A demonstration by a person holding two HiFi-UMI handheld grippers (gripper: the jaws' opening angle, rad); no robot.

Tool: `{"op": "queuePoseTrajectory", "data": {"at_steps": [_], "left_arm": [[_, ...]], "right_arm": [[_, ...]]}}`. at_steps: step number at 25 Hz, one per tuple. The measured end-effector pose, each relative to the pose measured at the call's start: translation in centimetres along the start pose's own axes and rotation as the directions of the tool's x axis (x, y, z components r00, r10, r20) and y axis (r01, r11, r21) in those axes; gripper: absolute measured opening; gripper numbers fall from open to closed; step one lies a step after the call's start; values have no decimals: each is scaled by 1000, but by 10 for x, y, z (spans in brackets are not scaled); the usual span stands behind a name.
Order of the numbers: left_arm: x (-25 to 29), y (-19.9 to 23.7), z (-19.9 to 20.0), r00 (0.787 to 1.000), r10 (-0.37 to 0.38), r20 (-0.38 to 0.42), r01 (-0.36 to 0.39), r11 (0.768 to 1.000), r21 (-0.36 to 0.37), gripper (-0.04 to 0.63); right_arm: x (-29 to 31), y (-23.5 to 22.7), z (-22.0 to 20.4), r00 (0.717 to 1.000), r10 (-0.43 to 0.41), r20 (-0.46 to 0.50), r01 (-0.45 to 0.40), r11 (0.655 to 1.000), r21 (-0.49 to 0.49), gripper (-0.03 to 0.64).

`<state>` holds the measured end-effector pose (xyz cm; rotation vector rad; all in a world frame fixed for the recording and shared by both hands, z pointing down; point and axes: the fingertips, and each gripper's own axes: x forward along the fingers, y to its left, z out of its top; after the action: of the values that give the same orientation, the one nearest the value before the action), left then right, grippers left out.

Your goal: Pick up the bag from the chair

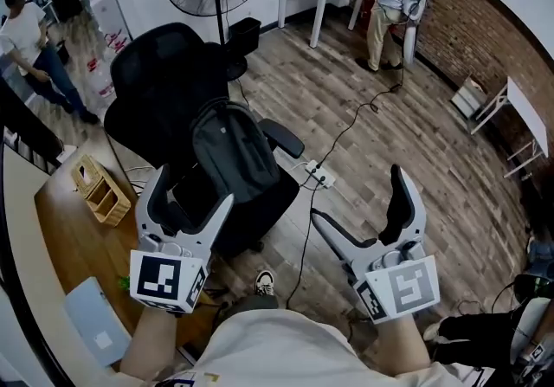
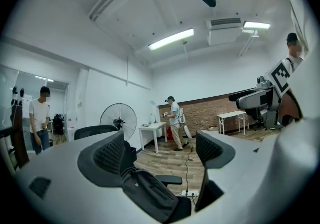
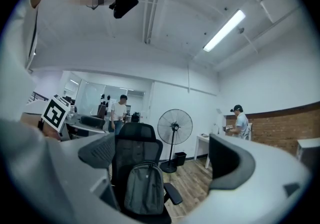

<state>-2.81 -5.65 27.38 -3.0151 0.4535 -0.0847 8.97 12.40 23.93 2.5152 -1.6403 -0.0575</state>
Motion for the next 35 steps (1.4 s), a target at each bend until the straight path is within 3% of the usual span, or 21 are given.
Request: {"op": "queuePoseTrajectory", "data": {"at_steps": [11, 19, 26, 35], "left_arm": [[28, 73, -20, 993, 112, -26, -112, 994, -19, 431], [49, 101, -32, 962, 268, -49, -269, 963, -16, 431], [98, 110, -29, 912, 404, -76, -403, 915, 25, 431], [151, 117, -27, 821, 558, -122, -559, 829, 28, 430]], "right_arm": [[93, 9, -15, 994, 99, -42, -99, 995, 2, 594], [163, -4, -32, 972, 229, -44, -231, 973, -30, 594], [245, -38, -39, 925, 380, -18, -380, 925, -16, 594], [330, -68, -42, 832, 553, -35, -554, 832, -14, 589]]}}
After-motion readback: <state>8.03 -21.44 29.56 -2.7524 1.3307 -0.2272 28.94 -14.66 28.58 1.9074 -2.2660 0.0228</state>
